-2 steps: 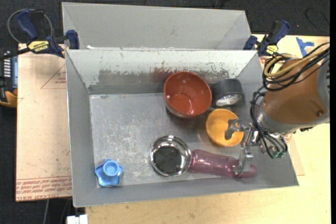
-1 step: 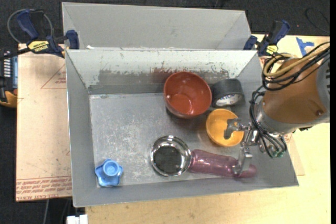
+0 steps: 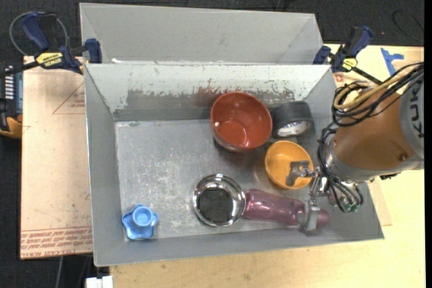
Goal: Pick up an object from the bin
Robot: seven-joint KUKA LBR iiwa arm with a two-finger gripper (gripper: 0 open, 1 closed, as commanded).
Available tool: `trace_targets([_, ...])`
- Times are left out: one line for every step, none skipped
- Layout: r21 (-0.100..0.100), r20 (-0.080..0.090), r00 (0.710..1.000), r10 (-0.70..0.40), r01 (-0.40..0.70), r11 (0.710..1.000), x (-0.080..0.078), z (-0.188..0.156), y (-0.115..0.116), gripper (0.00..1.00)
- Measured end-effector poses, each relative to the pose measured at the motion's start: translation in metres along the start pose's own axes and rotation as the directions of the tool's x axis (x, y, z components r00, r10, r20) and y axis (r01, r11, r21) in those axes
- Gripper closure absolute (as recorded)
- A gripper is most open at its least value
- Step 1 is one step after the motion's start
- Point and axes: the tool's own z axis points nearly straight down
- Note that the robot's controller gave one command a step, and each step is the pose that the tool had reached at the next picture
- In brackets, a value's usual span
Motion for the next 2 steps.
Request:
trace_targets([0.001, 0.011, 1.0, -0.01, 0.01, 1.0, -0.02, -0.014, 0.014, 0.0])
trace_targets([0.001, 0.002, 1.0, 0.006, -0.006, 1.0, -0.012, 0.018, 0.009, 0.0])
